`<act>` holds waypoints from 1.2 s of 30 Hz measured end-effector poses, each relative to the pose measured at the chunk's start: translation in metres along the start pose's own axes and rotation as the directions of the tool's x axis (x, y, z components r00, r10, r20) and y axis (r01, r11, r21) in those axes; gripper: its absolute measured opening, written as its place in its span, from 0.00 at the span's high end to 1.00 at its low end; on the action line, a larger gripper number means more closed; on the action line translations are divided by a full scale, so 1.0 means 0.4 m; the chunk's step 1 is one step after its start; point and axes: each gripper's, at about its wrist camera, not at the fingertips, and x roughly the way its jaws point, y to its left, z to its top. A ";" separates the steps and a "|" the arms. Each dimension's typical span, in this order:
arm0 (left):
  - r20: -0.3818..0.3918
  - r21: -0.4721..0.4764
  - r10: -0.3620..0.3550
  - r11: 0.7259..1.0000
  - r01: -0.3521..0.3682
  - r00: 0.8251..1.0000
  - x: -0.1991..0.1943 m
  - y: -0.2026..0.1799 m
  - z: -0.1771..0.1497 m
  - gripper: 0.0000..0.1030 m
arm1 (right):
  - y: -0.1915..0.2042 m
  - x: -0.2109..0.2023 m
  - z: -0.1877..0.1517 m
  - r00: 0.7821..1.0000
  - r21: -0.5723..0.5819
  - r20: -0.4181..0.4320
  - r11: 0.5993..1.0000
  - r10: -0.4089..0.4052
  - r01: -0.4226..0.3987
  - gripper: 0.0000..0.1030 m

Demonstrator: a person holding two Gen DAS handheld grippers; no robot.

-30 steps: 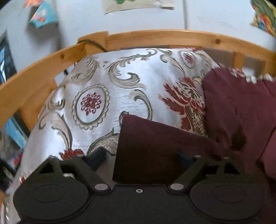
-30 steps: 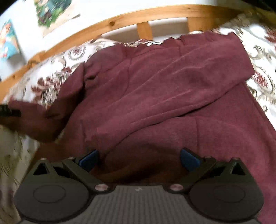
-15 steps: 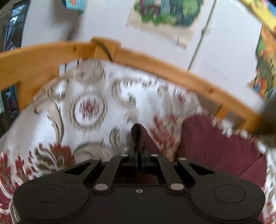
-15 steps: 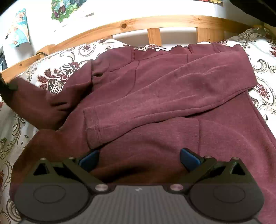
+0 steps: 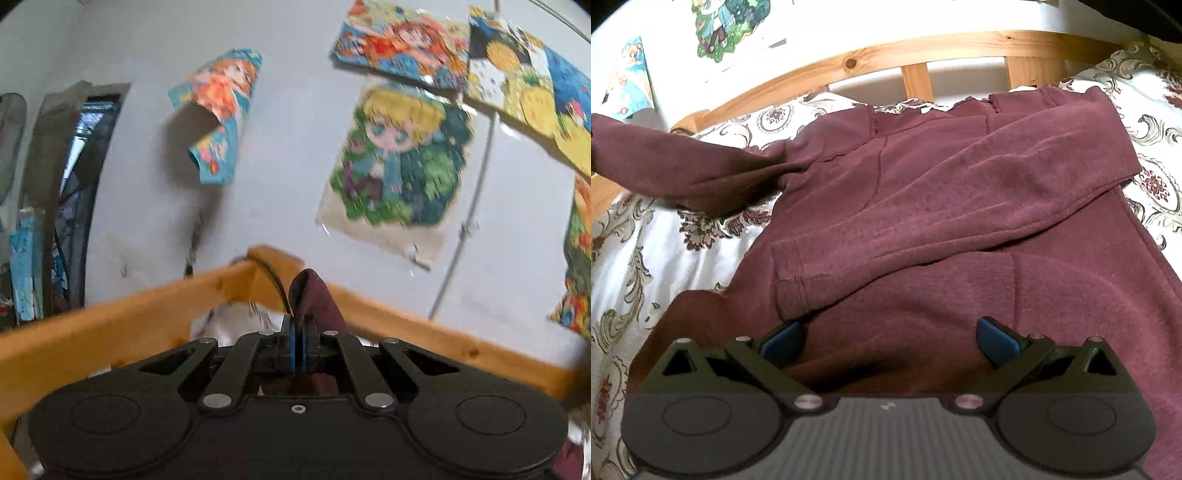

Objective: Fold small clothes

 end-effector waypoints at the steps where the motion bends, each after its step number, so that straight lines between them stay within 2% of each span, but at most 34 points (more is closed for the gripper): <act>1: 0.009 -0.007 0.011 1.000 -0.011 1.000 -0.001 0.001 0.015 0.98 | -0.004 -0.002 0.000 1.000 0.009 0.004 1.000 0.007 -0.008 0.00; 4: 0.040 -0.003 0.058 0.998 -0.058 0.997 -0.009 -0.002 0.053 0.98 | -0.015 -0.005 -0.001 0.999 0.040 0.015 0.999 0.029 -0.030 0.00; 8: 0.032 0.016 0.125 0.992 -0.125 0.992 -0.050 0.002 0.043 0.98 | -0.035 -0.009 -0.004 0.998 0.080 0.031 0.995 0.060 -0.063 0.00; 14: -0.058 -0.089 0.252 0.962 -0.256 0.966 -0.113 0.084 -0.008 0.98 | -0.043 -0.009 -0.001 0.997 0.095 0.033 0.993 0.073 -0.076 0.00; 17: -0.144 -0.163 0.257 0.946 -0.279 0.956 -0.119 0.122 -0.023 0.98 | -0.042 -0.010 -0.002 0.997 0.097 0.034 0.992 0.074 -0.077 0.00; 19: -0.165 -0.202 0.240 0.941 -0.271 0.957 -0.123 0.131 -0.024 0.98 | -0.042 -0.011 -0.003 0.997 0.098 0.034 0.992 0.074 -0.077 0.00; 22: -0.123 -0.203 0.191 0.956 -0.214 0.974 -0.137 0.112 -0.017 0.98 | -0.042 -0.010 -0.002 0.997 0.097 0.033 0.992 0.073 -0.076 0.00; 24: -0.098 -0.201 0.130 0.968 -0.147 0.987 -0.142 0.086 -0.007 0.97 | -0.042 -0.017 0.000 0.996 0.100 0.038 0.991 0.082 -0.085 0.00; 26: -0.099 -0.157 0.058 0.985 -0.073 0.993 -0.134 0.047 0.006 0.97 | -0.058 -0.040 0.011 0.988 0.149 0.065 0.977 0.142 -0.150 0.00; 28: -0.091 -0.091 0.002 0.996 -0.010 0.996 -0.129 -0.006 0.018 0.97 | -0.086 -0.074 0.029 0.970 0.227 0.123 0.946 0.208 -0.232 0.00; 29: -0.087 -0.064 -0.022 0.998 0.016 0.996 -0.129 -0.033 0.023 0.97 | -0.094 -0.087 0.040 0.966 0.242 0.146 0.939 0.213 -0.244 0.00; 31: -0.076 -0.044 -0.099 0.994 0.095 0.992 -0.133 -0.091 0.038 0.97 | -0.106 -0.111 0.064 0.968 0.237 0.170 0.946 0.183 -0.220 0.00; 33: -0.050 -0.032 -0.188 0.982 0.187 0.981 -0.152 -0.149 0.050 0.97 | -0.124 -0.129 0.081 0.975 0.230 0.175 0.957 0.140 -0.179 0.00; 35: -0.026 0.001 -0.277 0.961 0.277 0.961 -0.171 -0.219 0.054 0.97 | -0.155 -0.147 0.087 0.978 0.252 0.182 0.957 0.099 -0.144 0.00; 36: -0.019 0.024 -0.333 0.942 0.334 0.943 -0.177 -0.266 0.051 0.97 | -0.172 -0.156 0.085 0.980 0.276 0.182 0.953 0.078 -0.127 0.00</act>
